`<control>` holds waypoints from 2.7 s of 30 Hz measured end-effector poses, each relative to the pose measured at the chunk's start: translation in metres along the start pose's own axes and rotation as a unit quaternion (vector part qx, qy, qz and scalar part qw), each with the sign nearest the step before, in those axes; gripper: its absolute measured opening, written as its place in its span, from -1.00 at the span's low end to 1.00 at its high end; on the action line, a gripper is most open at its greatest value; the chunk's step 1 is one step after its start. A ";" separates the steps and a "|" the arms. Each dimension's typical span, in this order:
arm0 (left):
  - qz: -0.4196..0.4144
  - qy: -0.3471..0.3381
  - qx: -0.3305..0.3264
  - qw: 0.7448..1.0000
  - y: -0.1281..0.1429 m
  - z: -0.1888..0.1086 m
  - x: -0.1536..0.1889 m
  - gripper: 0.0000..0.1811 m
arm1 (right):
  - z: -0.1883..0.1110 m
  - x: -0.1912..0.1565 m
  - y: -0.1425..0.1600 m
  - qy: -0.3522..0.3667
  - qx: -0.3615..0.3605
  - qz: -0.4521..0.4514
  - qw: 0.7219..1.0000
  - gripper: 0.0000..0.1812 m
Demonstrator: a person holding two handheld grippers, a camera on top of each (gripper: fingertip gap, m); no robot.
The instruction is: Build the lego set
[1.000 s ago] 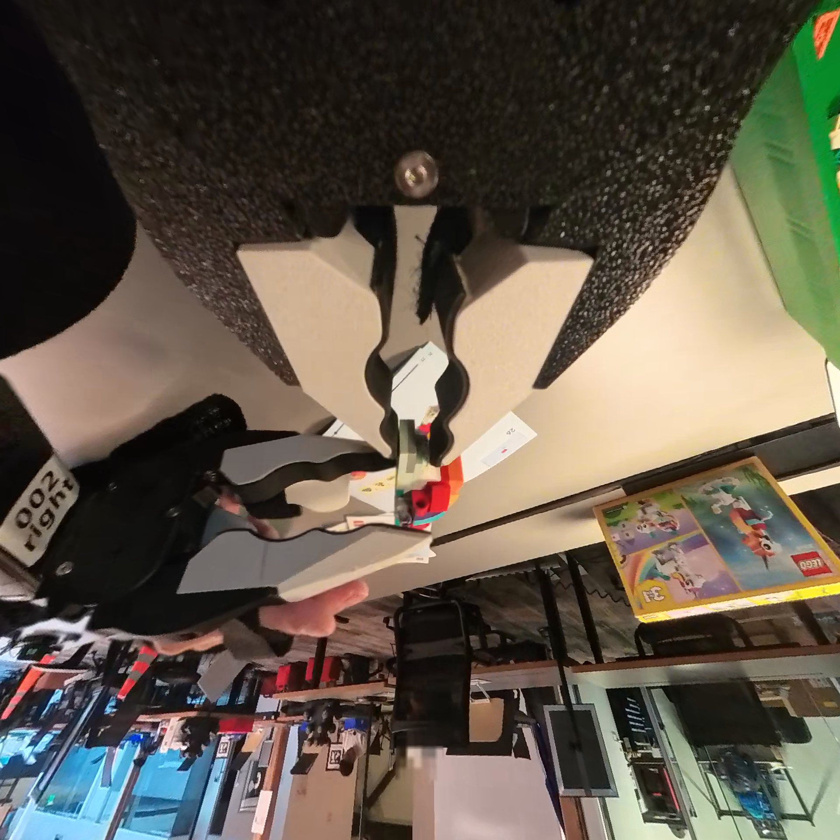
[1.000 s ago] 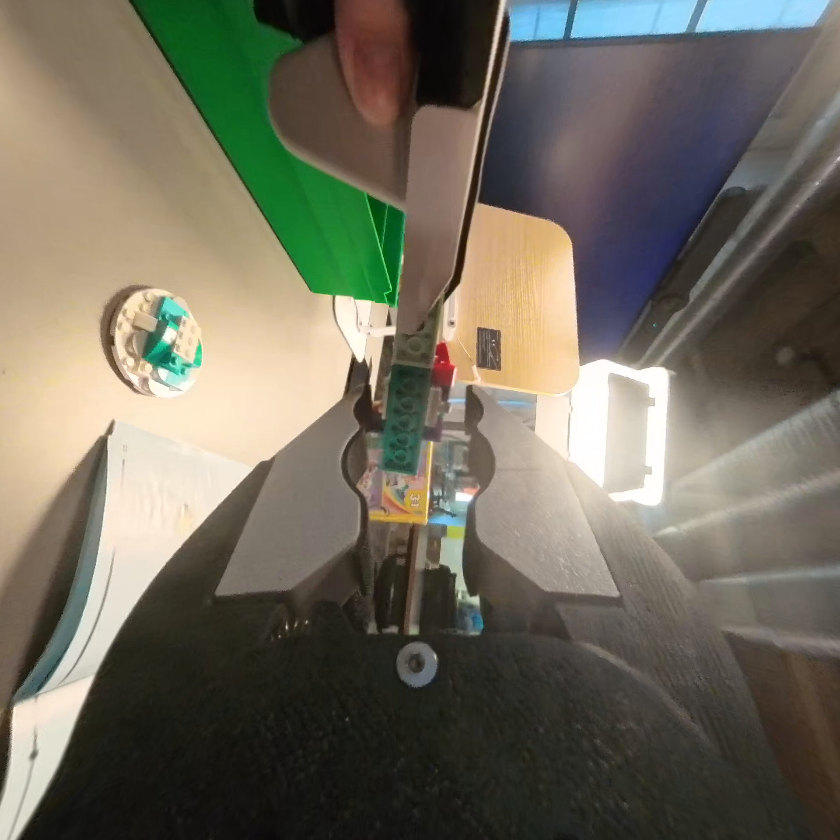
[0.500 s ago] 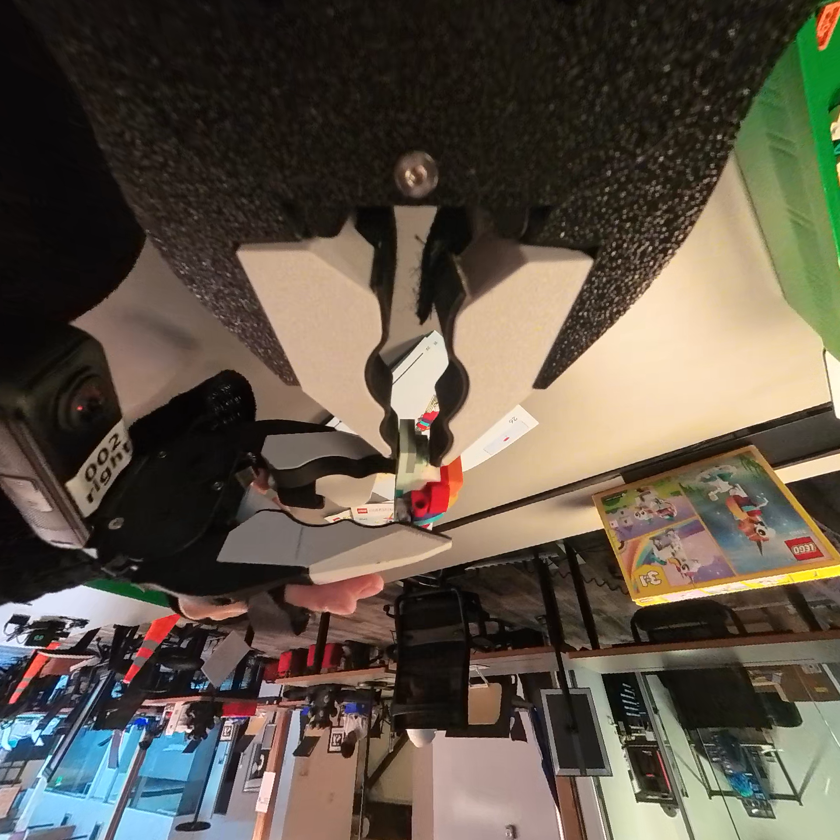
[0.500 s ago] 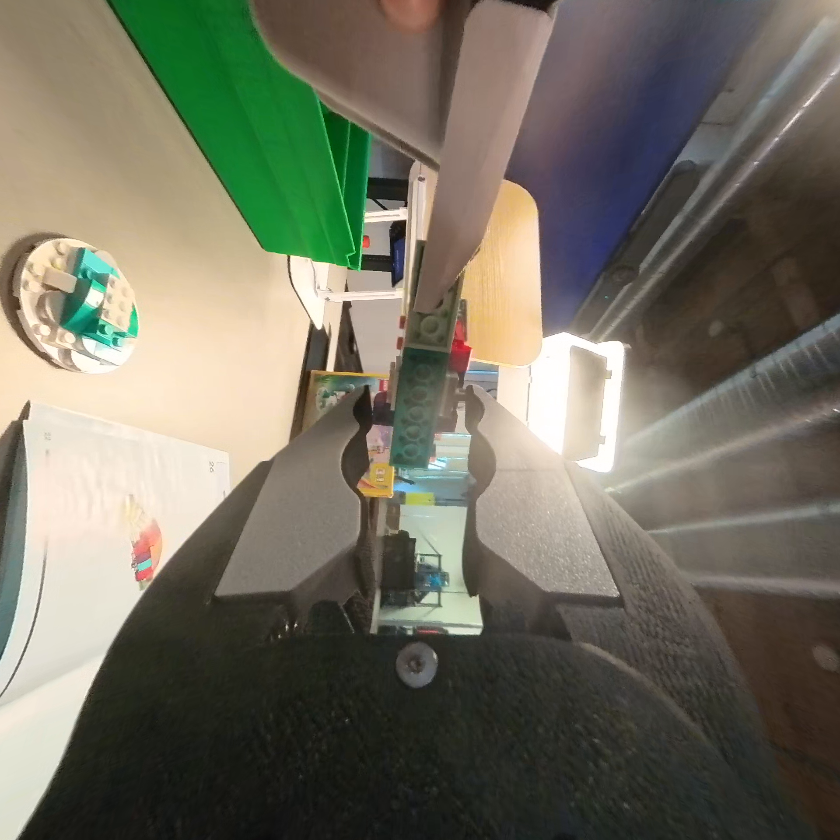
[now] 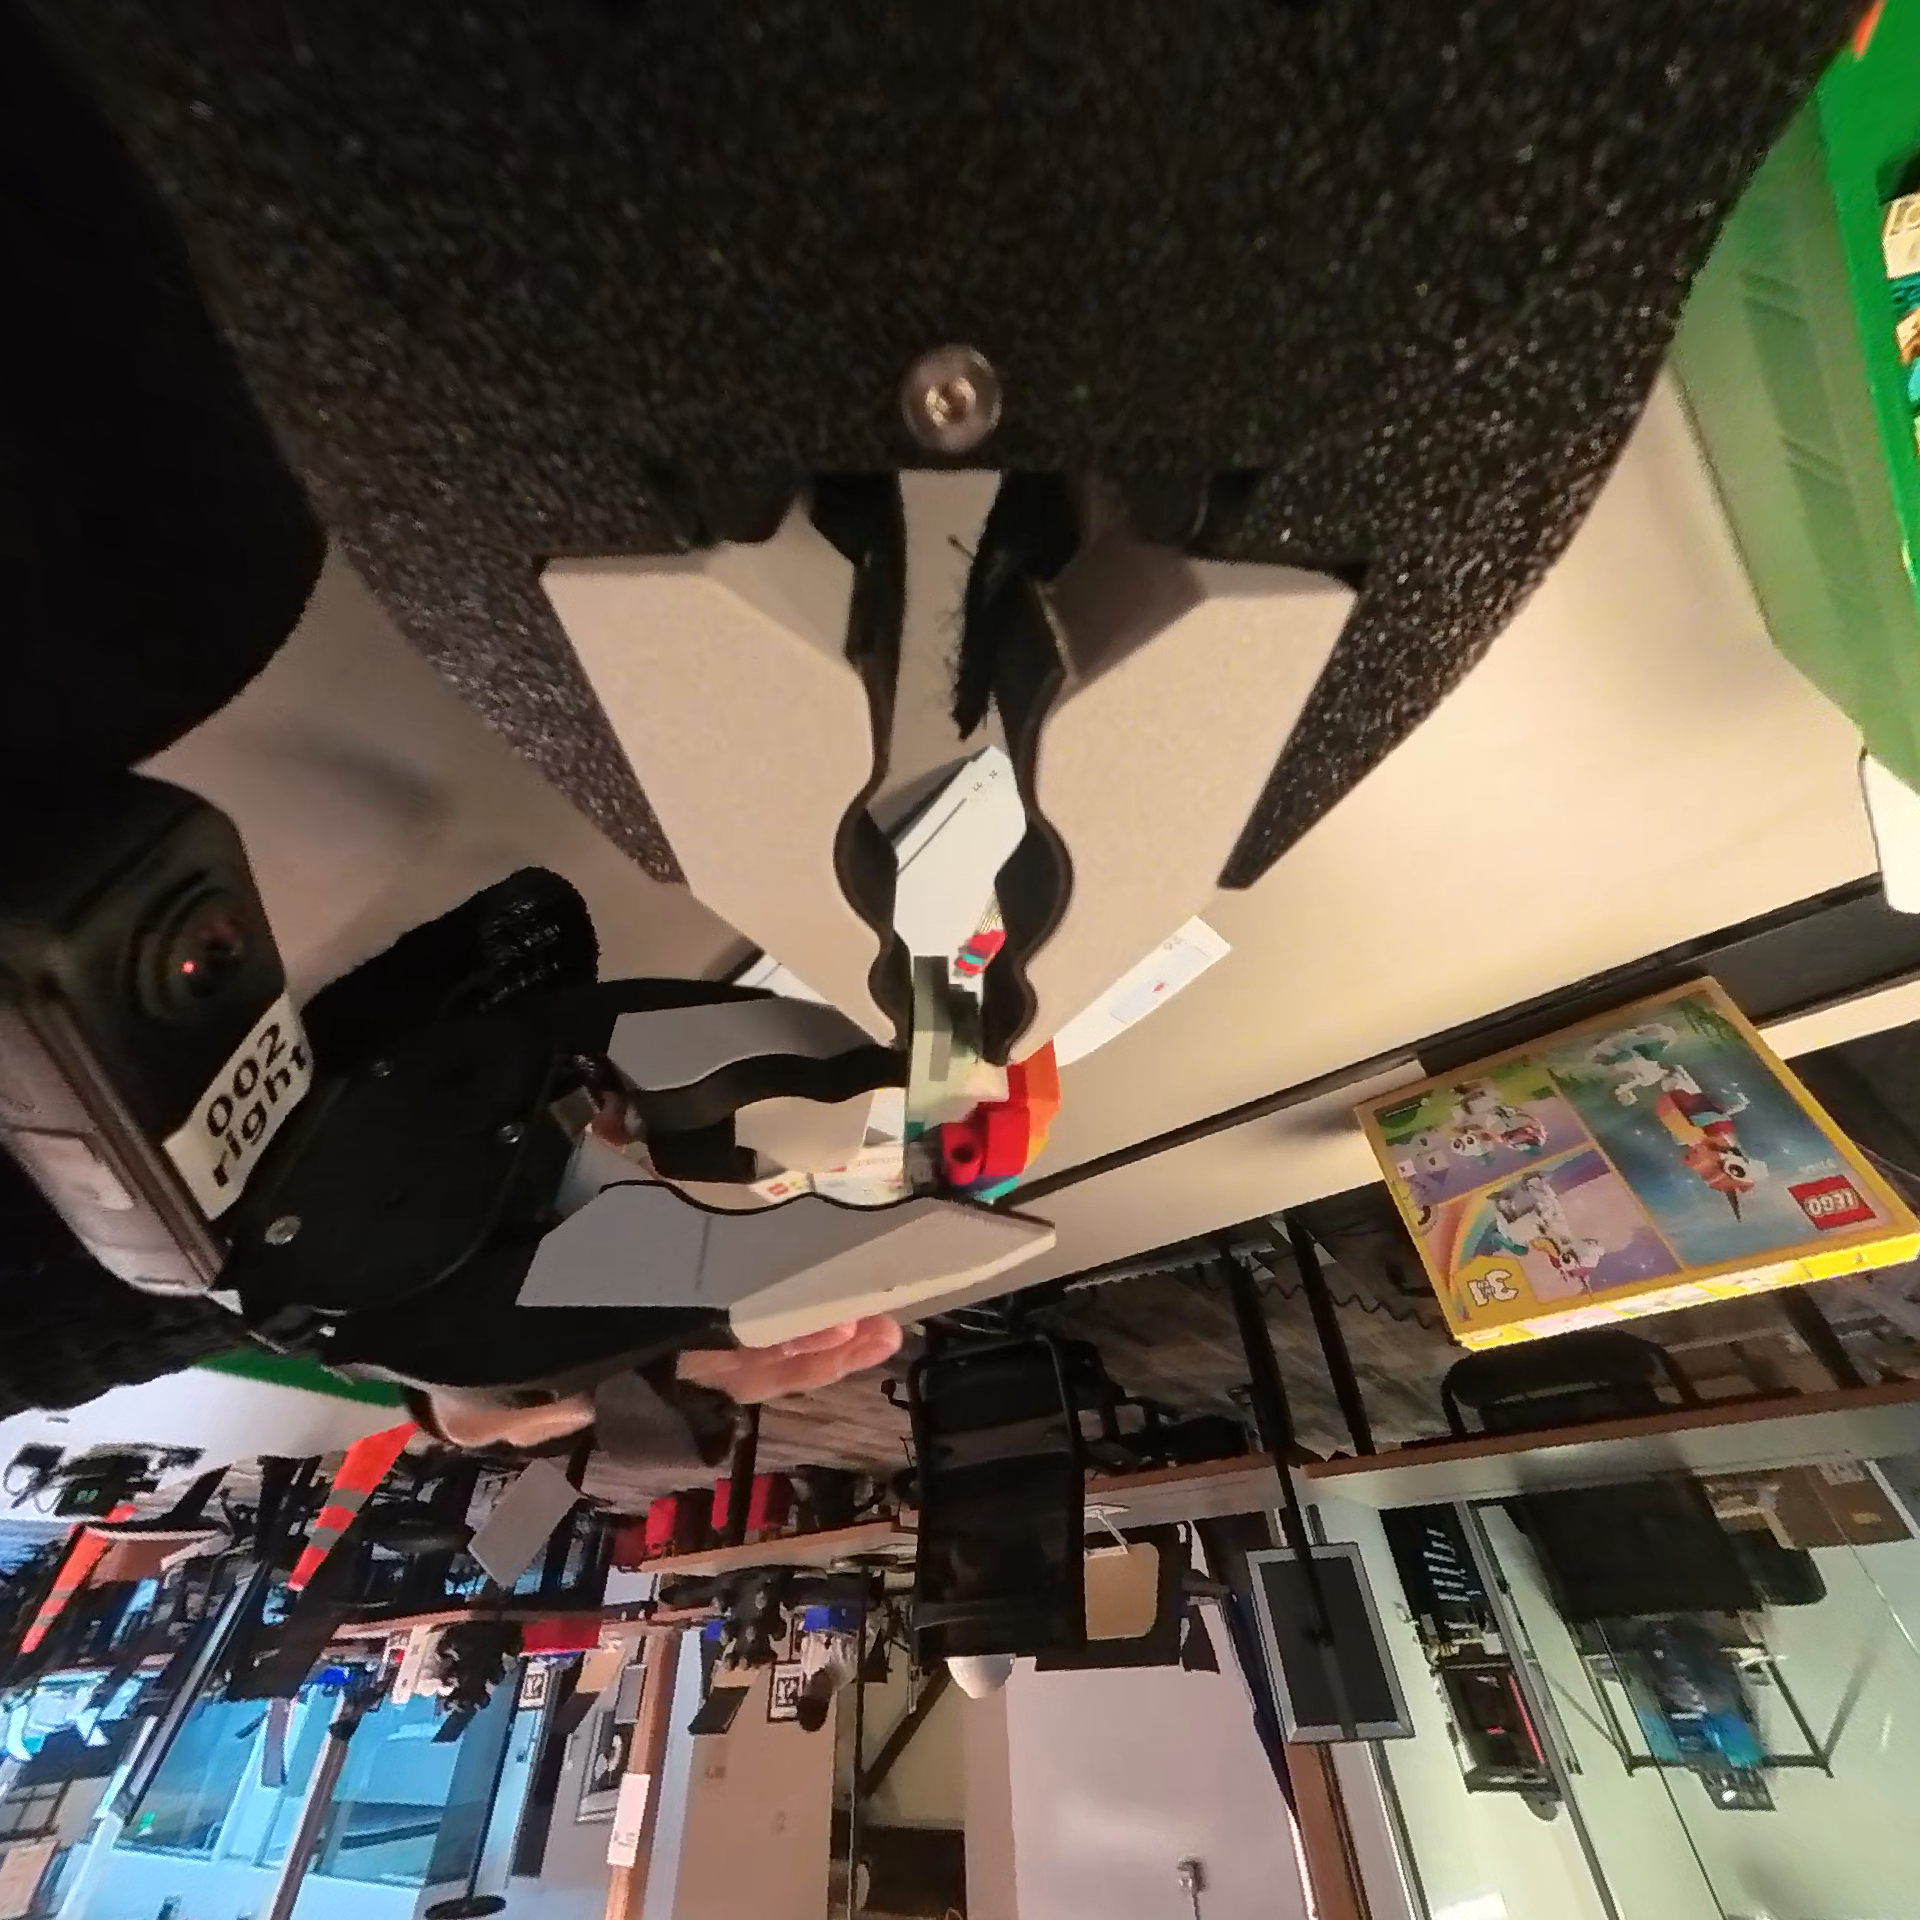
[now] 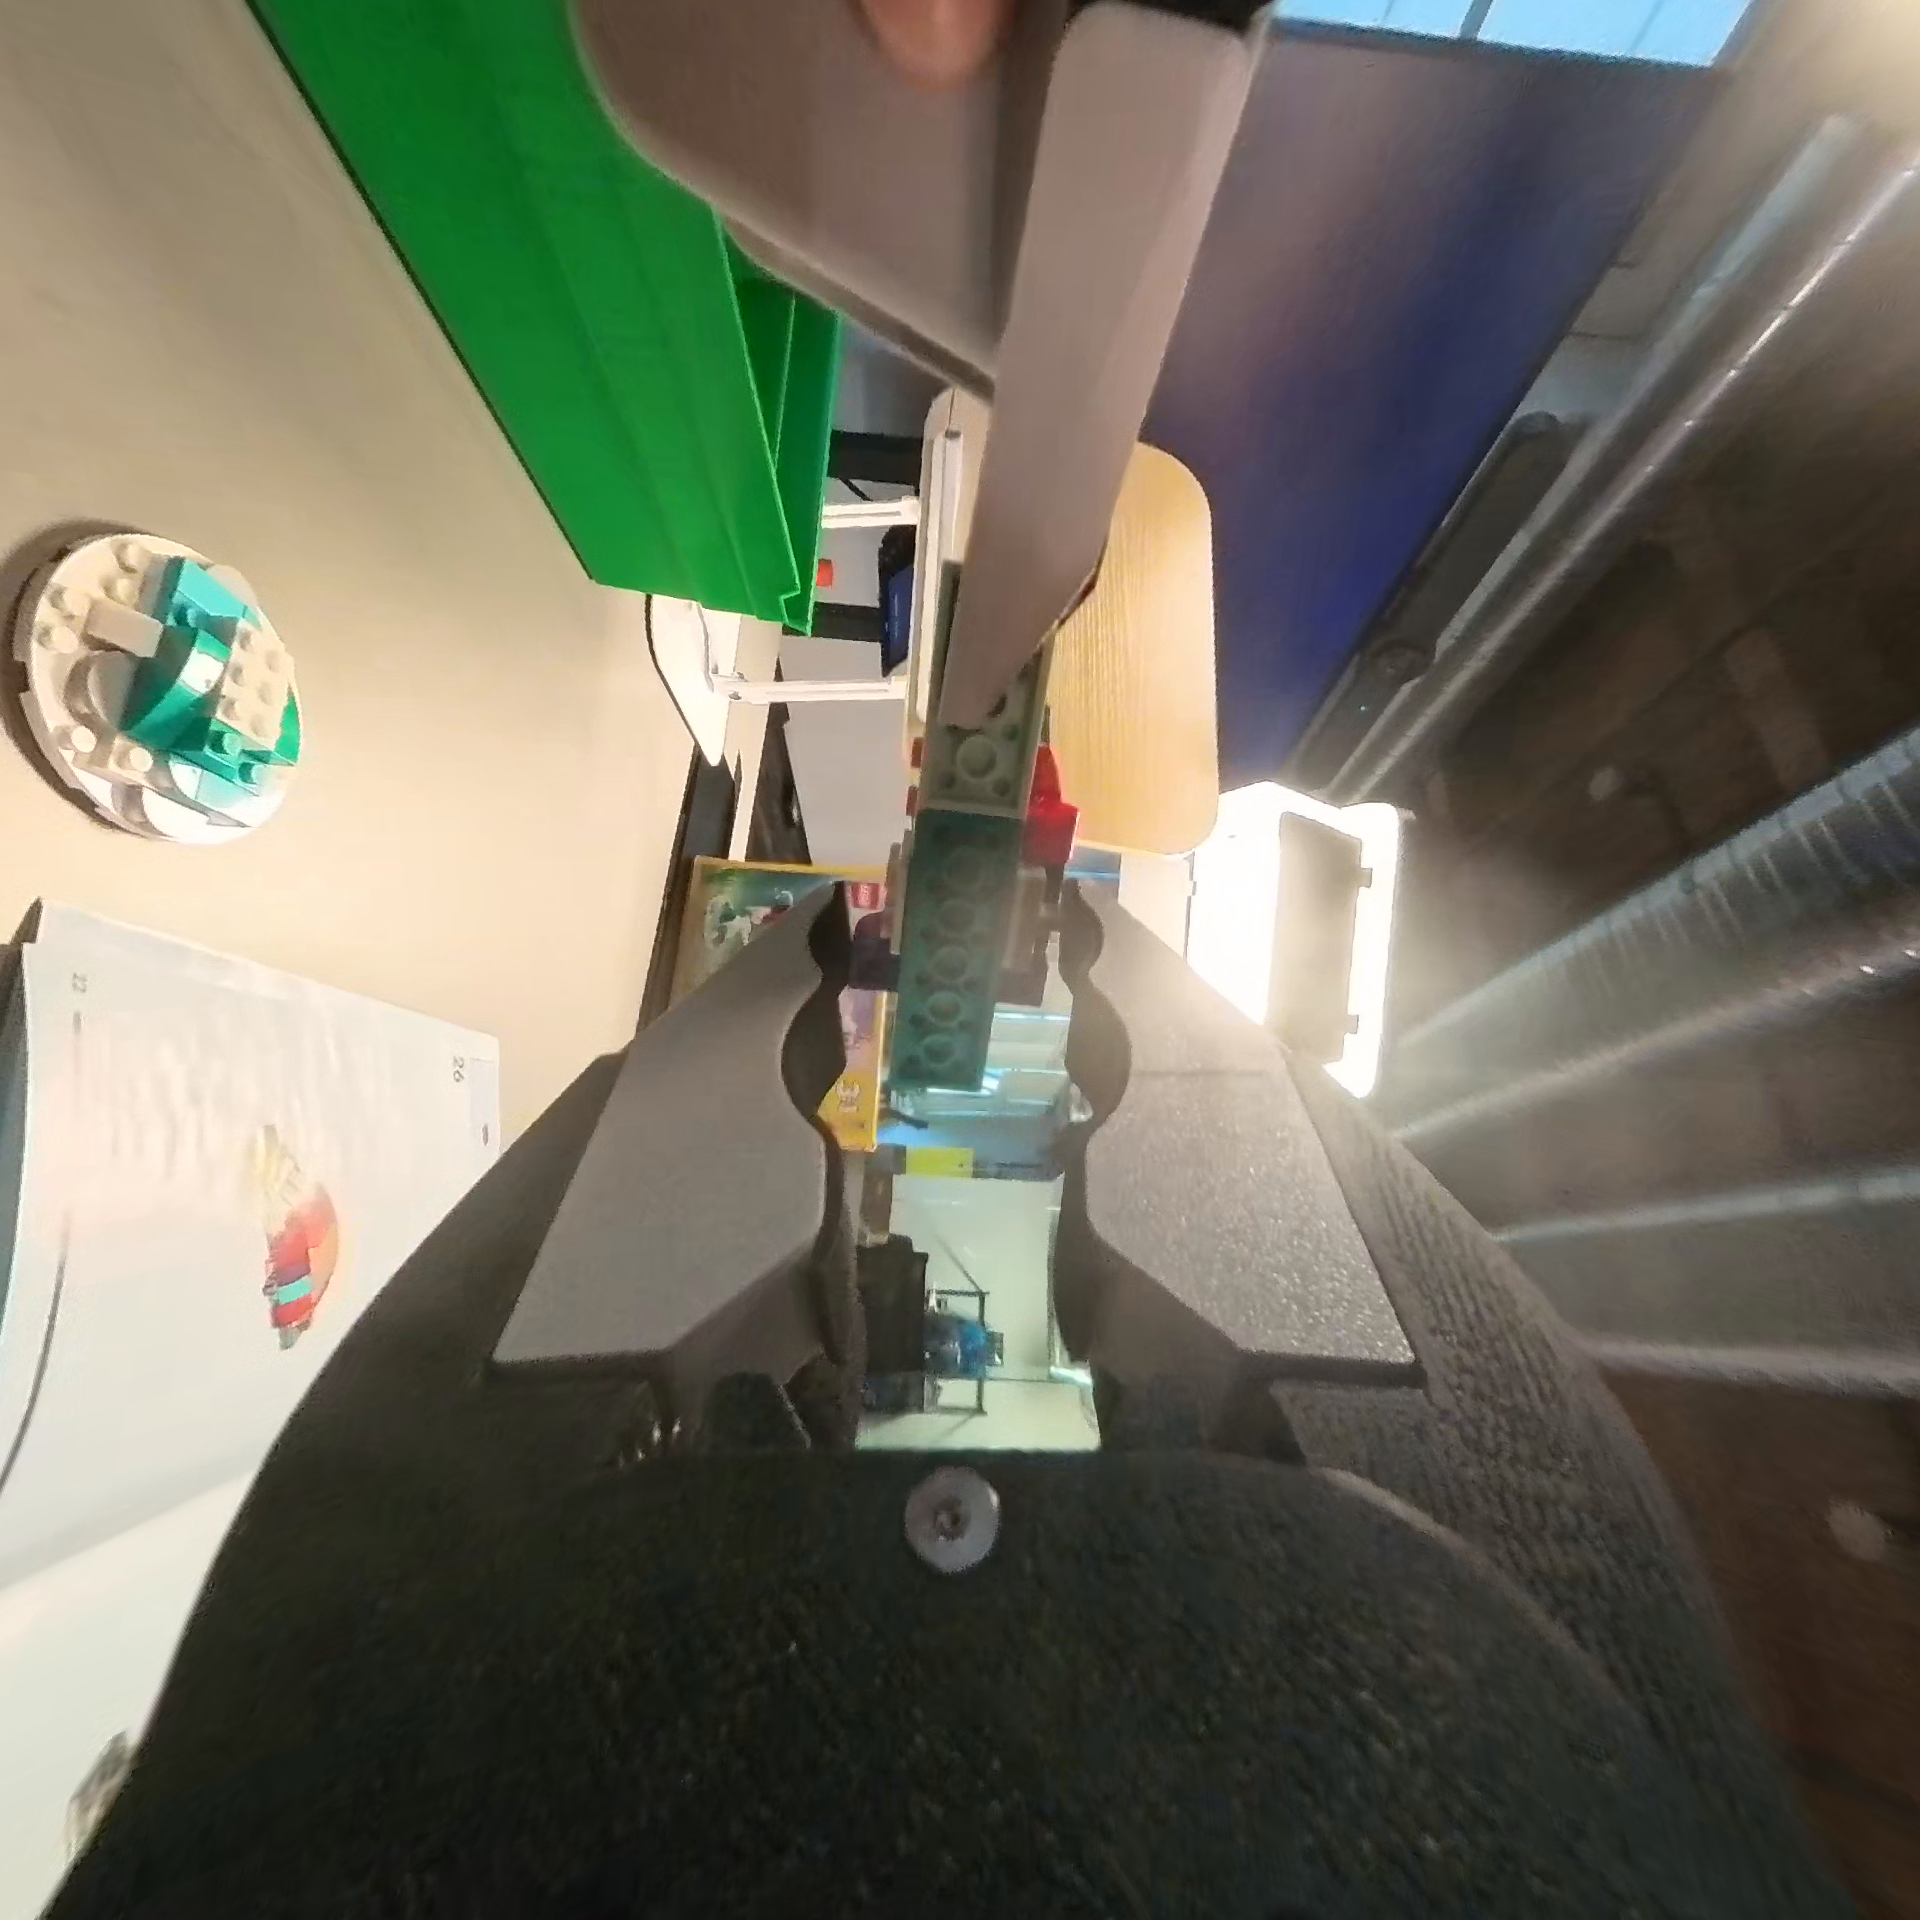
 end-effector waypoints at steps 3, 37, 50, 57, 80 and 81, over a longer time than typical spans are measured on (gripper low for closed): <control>0.022 0.001 0.008 1.000 -0.003 -0.003 0.001 -0.88 | -0.001 0.005 -0.001 -0.002 0.014 0.003 1.000 -0.58; 0.615 -0.053 0.075 0.783 -0.031 -0.017 0.013 -0.75 | -0.023 0.052 -0.019 -0.104 0.119 0.086 0.984 -0.58; 0.629 -0.063 0.047 0.773 -0.029 -0.013 0.017 -0.77 | -0.020 0.053 -0.020 -0.117 0.080 0.108 0.984 -0.60; 0.618 -0.088 0.038 0.780 -0.023 -0.007 0.018 -0.77 | -0.015 0.049 -0.017 -0.107 0.059 0.116 0.986 -0.61; 0.538 -0.047 0.091 0.836 -0.026 -0.013 0.015 -0.80 | -0.014 0.053 -0.017 -0.128 0.070 0.148 0.978 -0.60; 0.537 -0.046 0.088 0.838 -0.027 -0.013 0.015 -0.80 | -0.014 0.053 -0.017 -0.127 0.071 0.150 0.978 -0.60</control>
Point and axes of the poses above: each gripper's, where its closed fingertips meet, z out along the fingers, y out of its underside, x = y × z across the jaws, the point moved 10 cm from there along -z, back along the fingers, and after that the axes turned 10 degrees about z, right-handed, at the moved point
